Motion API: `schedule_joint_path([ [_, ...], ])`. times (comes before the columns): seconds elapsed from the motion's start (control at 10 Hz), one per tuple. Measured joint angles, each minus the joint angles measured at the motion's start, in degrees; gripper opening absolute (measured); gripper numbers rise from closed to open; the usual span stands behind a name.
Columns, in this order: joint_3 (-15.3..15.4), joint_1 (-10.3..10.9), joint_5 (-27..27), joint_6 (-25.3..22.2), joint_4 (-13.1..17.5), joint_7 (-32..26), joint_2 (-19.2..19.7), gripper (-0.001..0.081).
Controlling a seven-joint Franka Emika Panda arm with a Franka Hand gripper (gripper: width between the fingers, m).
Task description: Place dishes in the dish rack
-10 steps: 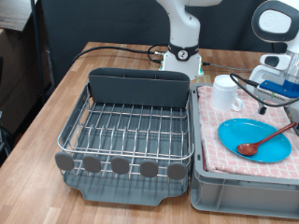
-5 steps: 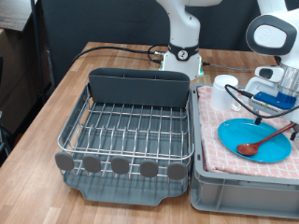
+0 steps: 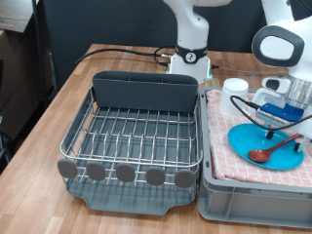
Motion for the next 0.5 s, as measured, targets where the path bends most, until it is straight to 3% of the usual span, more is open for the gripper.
schedule_joint_path([
  [0.1,0.0,0.13,-0.08,0.0,-0.01,0.41,0.09,0.0421],
  [0.2,0.01,0.22,-0.08,0.0,-0.03,0.59,0.12,0.0421],
  [0.3,0.08,0.24,-0.08,-0.02,-0.04,0.6,0.13,0.0241],
  [0.4,0.21,0.23,0.02,-0.02,-0.04,0.6,0.13,0.0241],
  [0.5,0.42,0.23,0.19,-0.02,-0.04,0.58,0.12,0.0095],
])
